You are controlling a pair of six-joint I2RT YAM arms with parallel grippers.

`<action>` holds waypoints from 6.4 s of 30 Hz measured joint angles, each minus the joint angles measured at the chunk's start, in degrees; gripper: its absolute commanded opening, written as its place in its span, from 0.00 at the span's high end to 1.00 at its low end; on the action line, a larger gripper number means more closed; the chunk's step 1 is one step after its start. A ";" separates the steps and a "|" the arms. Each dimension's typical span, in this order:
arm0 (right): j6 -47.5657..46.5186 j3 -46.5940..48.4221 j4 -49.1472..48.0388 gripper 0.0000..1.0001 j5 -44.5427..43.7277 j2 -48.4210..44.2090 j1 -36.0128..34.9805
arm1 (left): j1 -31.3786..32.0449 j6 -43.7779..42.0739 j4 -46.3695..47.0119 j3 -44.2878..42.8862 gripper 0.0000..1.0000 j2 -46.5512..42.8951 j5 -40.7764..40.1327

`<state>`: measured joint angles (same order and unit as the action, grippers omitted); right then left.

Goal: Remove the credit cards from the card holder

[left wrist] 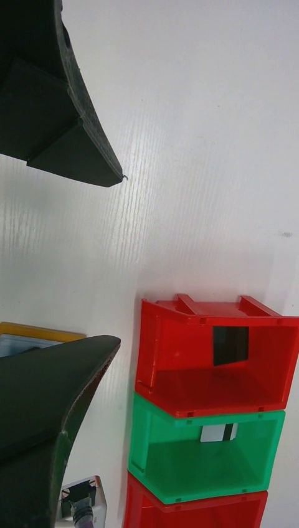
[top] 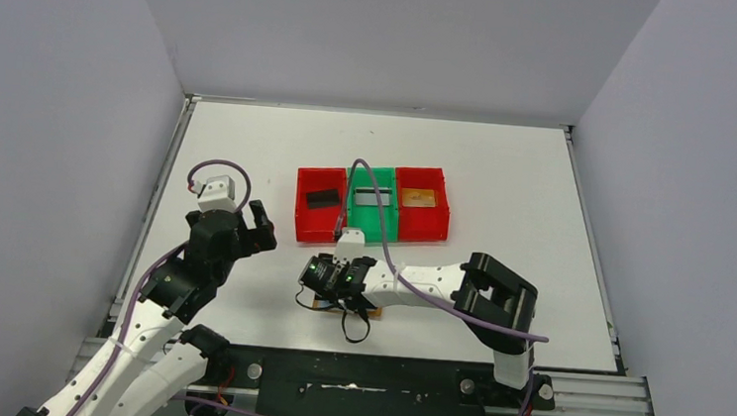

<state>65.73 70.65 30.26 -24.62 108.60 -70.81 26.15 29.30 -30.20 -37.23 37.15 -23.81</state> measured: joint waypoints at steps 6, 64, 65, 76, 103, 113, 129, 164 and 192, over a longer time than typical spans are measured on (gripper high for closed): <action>0.42 0.07 0.52 0.58 0.02 0.07 0.28 | 0.00 0.00 0.00 0.00 0.07 -0.02 0.00; 0.72 -4.35 -12.81 0.35 5.11 -4.07 3.43 | 3.32 14.43 1.86 4.74 0.45 2.32 16.28; 0.70 -3.13 -10.91 0.34 4.31 -3.04 3.04 | 3.30 14.69 1.31 4.48 0.45 0.74 14.56; 0.81 -0.87 -1.44 0.32 -0.13 -1.51 1.33 | 2.99 15.47 -2.97 4.07 0.44 -3.41 5.92; 1.68 2.51 0.74 0.60 0.57 2.10 2.14 | 2.99 15.47 -3.08 4.09 0.43 -2.16 5.99; 1.90 -0.50 -3.67 0.39 2.14 0.52 3.54 | 2.99 15.23 -3.04 4.09 0.42 -0.48 7.63; -0.35 1.92 -2.93 0.29 3.30 1.81 3.26 | 2.99 15.26 -3.06 4.09 0.42 -3.10 6.67; -1.64 -6.93 -13.27 0.45 8.26 -3.06 5.60 | 2.99 15.28 -3.04 4.09 0.42 -3.26 6.27; -1.33 5.79 0.46 0.50 1.99 4.59 2.51 | 2.99 15.28 -3.06 4.09 0.42 -3.15 6.43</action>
<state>64.40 76.44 30.72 -22.63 113.19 -68.29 29.15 44.58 -33.26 -33.15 34.00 -17.39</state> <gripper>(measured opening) 0.550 0.580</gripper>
